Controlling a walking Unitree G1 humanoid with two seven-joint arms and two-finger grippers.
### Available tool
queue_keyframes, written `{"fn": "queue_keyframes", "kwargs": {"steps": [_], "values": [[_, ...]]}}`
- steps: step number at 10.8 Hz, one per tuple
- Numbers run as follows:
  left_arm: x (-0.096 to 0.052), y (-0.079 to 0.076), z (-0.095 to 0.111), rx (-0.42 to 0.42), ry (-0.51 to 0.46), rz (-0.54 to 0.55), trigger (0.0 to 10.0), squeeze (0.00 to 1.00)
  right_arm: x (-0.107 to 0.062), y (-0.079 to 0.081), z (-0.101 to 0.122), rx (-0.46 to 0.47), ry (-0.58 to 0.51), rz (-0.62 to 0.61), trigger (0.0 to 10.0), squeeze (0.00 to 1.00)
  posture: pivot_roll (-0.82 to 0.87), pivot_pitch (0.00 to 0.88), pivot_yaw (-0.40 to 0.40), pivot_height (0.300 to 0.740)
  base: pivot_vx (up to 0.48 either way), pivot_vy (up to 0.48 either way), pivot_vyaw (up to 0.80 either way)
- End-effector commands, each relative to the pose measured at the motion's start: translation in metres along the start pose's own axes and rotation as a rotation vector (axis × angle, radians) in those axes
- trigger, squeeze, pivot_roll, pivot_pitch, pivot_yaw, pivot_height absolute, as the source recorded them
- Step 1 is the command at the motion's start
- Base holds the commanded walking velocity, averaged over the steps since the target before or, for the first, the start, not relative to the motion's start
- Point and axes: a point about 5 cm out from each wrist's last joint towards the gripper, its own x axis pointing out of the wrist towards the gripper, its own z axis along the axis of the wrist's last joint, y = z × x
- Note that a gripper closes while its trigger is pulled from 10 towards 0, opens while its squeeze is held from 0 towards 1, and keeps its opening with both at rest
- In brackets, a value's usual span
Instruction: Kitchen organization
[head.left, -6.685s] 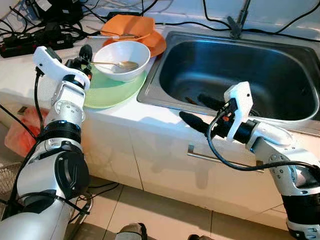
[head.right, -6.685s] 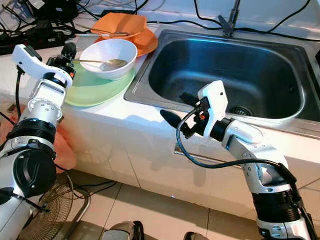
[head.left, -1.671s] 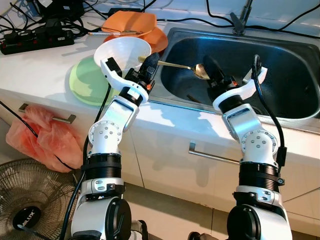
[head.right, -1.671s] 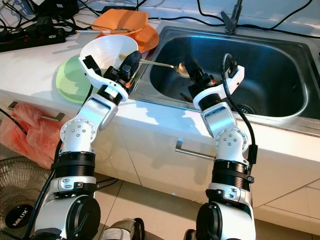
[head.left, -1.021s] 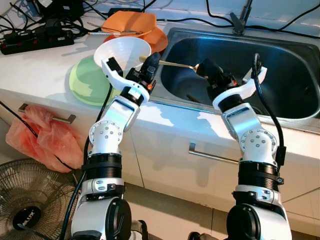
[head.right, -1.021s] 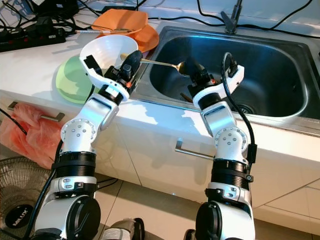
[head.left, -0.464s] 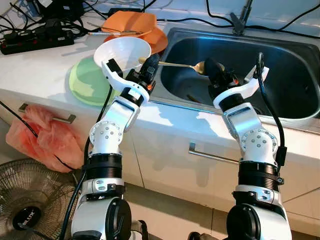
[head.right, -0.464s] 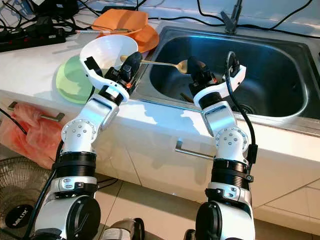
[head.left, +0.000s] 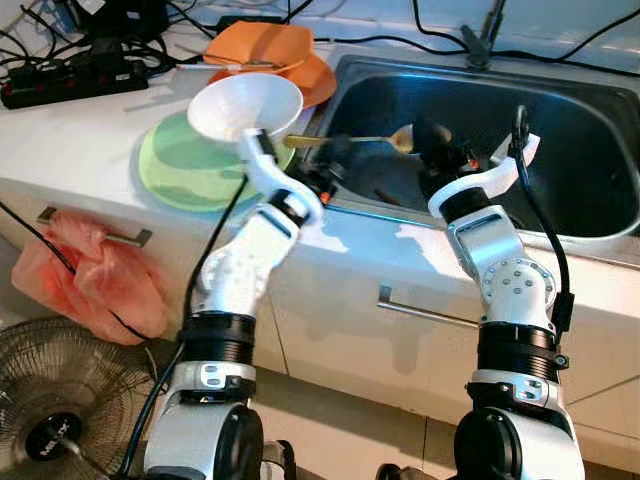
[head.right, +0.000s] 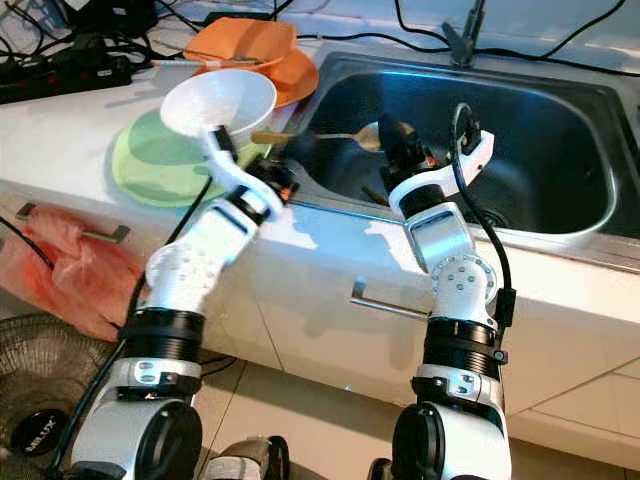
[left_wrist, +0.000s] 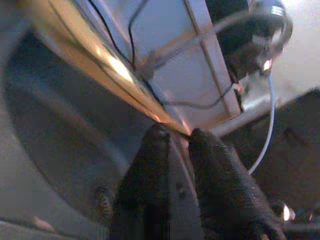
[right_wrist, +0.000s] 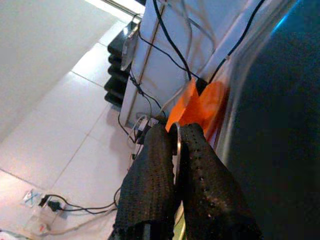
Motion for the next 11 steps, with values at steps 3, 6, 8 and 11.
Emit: {"fn": "queue_keyframes", "kwargs": {"steps": [3, 6, 8, 11], "values": [[0.001, -0.011, -0.015, 0.03, 0.027, -0.068, 10.0, 1.0, 0.003, 0.003, 0.0, -0.038, -0.001, -0.004, 0.0, 0.0, 0.12, 0.103, 0.06, 0.74, 0.0, 0.0, 0.0], [-0.005, -0.015, -0.014, 0.191, 0.108, -0.091, 10.0, 1.0, -0.002, -0.007, 0.022, -0.206, 0.043, -0.017, 0.0, 0.0, 0.12, 0.098, 0.079, 0.74, 0.0, 0.0, 0.0], [-0.013, -0.017, -0.017, 0.258, 0.163, -0.119, 10.0, 1.0, -0.005, -0.017, 0.036, -0.309, 0.053, -0.047, 0.0, 0.0, 0.13, 0.096, 0.085, 0.74, 0.0, 0.0, 0.0], [-0.029, -0.014, -0.014, 0.419, 0.227, -0.134, 10.0, 1.0, -0.003, -0.029, 0.056, -0.525, 0.057, -0.113, 0.0, 0.0, 0.14, 0.095, 0.097, 0.74, 0.0, 0.0, 0.0]]}}
